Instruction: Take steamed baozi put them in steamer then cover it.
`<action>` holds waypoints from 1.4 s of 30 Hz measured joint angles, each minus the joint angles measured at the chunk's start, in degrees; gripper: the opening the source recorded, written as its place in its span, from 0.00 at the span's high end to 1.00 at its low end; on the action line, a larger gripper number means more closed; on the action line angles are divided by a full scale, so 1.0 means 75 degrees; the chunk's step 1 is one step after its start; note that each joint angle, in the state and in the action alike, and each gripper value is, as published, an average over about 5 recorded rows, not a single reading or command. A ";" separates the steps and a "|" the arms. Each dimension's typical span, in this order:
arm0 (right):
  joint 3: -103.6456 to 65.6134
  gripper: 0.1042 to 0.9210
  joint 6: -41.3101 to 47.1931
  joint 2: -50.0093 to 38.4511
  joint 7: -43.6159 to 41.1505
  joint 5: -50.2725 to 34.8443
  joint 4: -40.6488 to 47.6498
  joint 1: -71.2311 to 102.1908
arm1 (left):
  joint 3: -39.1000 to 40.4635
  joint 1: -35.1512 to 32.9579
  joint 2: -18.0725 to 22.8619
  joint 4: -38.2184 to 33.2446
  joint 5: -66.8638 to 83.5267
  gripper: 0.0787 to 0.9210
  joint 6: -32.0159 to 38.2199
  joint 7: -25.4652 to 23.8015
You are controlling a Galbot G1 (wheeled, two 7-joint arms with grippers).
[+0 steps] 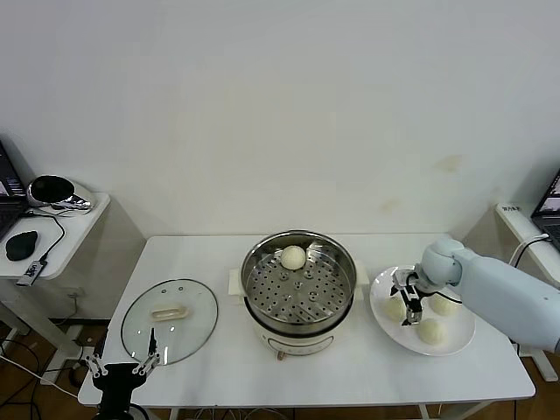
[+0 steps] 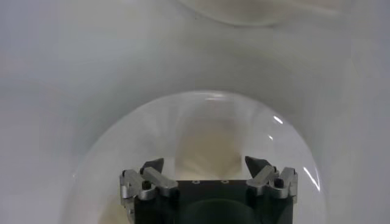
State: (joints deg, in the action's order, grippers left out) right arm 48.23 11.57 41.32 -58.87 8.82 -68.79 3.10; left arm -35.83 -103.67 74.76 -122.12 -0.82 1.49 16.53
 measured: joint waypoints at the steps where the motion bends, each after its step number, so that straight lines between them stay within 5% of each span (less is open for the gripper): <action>1: -0.0027 0.22 0.0002 0.0014 0.0009 0.0015 0.0024 0.0012 | -0.0001 0.0002 0.0003 0.0001 0.0000 0.12 0.0001 0.0000; 11: -0.0179 0.39 0.0036 0.0040 -0.0010 0.0078 0.0061 0.0034 | 0.0014 0.0013 0.0033 0.0012 -0.0011 0.12 0.0008 0.0003; 21: 0.0070 0.41 0.0324 -0.0423 -0.0159 -0.0452 -0.0499 -0.0687 | 0.0051 0.0036 -0.0027 -0.0008 -0.0013 0.12 -0.0004 -0.0001; 32: 0.1892 0.39 0.0891 -0.0783 -0.0106 -0.2099 -0.1871 -0.3709 | 0.0195 0.0210 -0.0136 0.0030 0.0032 0.12 -0.0054 0.0001; 42: 0.3003 0.38 0.1860 0.0258 0.0578 -0.4141 -0.2619 -0.5326 | 0.0191 0.0357 -0.0239 0.0026 0.0137 0.12 -0.0180 0.0007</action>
State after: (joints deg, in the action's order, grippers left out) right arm 70.76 25.52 43.26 -54.53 -22.24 -88.43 -36.84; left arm -34.39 -100.99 72.97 -121.92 0.20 0.14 16.58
